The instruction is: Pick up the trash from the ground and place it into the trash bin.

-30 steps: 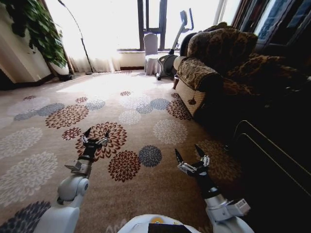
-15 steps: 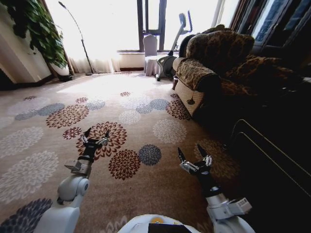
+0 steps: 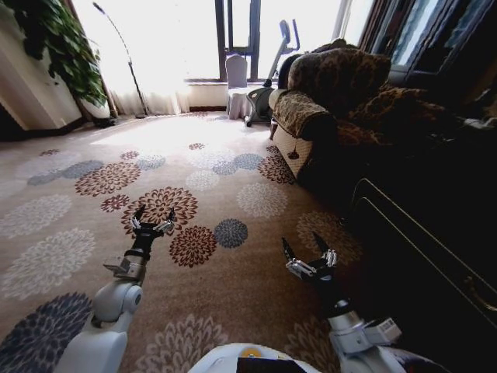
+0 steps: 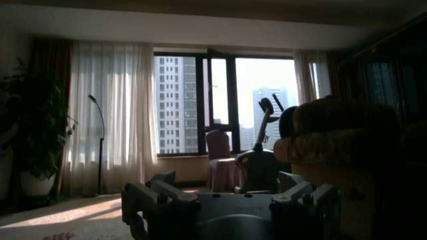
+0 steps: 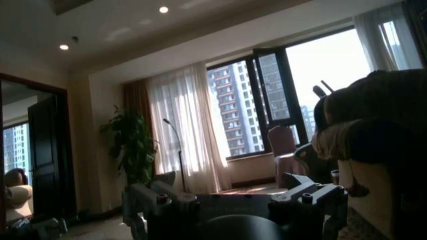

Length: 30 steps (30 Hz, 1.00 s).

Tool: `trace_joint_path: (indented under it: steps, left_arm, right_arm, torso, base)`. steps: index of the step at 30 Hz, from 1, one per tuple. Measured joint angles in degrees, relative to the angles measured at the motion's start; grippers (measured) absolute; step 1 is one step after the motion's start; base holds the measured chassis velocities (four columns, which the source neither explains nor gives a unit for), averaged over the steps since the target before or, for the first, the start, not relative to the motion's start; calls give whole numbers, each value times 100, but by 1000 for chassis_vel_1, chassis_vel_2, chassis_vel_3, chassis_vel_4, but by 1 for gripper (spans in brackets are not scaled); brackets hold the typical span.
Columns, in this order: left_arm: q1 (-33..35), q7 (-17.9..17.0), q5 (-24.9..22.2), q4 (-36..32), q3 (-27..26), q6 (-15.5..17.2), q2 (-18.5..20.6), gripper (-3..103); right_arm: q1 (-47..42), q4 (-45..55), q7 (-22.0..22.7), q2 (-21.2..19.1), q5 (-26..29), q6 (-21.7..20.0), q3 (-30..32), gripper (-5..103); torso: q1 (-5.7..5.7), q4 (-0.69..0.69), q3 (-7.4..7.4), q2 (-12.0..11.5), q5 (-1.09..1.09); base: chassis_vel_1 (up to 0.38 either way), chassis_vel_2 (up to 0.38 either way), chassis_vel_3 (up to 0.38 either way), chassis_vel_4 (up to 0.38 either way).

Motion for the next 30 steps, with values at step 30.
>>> trace_joint_path:
  steps: [30]
  left_arm:
    - [-2, -1, 0, 0, 0, 0, 1, 100]
  right_arm:
    - [4, -89, 160, -59, 34, 178, -22, 100]
  torso:
    - [-36, -1, -137, -173, 0]
  base:
    - [54, 32, 9, 27]
